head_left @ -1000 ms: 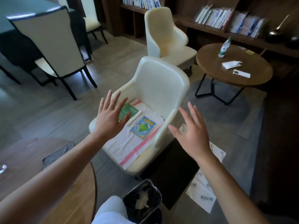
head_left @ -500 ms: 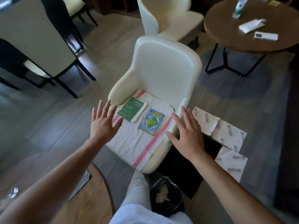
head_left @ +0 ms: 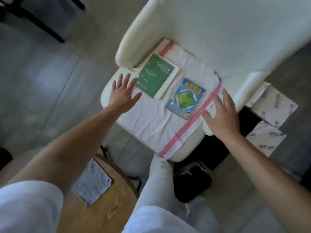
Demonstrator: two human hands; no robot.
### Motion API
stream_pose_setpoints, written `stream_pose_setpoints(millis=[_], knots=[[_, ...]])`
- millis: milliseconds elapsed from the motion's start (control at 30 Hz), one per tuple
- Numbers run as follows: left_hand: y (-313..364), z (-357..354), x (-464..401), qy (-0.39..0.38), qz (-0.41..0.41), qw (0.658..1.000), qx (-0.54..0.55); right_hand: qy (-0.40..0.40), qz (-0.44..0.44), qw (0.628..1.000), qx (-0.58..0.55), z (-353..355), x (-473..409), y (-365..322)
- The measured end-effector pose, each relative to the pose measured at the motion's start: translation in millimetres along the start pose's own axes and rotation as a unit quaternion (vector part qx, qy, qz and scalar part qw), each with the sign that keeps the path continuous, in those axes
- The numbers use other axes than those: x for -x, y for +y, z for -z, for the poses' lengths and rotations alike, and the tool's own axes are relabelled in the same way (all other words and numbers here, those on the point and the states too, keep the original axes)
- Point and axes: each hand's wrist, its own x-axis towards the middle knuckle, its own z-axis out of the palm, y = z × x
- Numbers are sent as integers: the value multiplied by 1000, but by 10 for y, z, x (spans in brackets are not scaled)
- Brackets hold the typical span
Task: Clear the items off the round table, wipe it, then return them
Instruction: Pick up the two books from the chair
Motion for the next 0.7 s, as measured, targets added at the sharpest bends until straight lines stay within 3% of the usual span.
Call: stream_pose_setpoints(millis=[167, 267, 333, 500, 700], knots=[[-314, -203, -740, -22, -41, 998, -30, -53, -51, 997, 5, -514, -486, -16], [-311, -496, -1133, -44, -33, 998, -20, -84, -132, 986, -53, -881, -681, 72], [-398, -738, -1318, -62, 27, 998, -3, -126, -182, 970, -104, -1260, -814, 107], [-257, -949, -1542, -72, 82, 991, 74, -181, -280, 934, -127, -1445, -942, 263], [-356, -972, -1737, -54, 151, 972, 172, -183, -352, 909, -131, -1604, -1026, 186]])
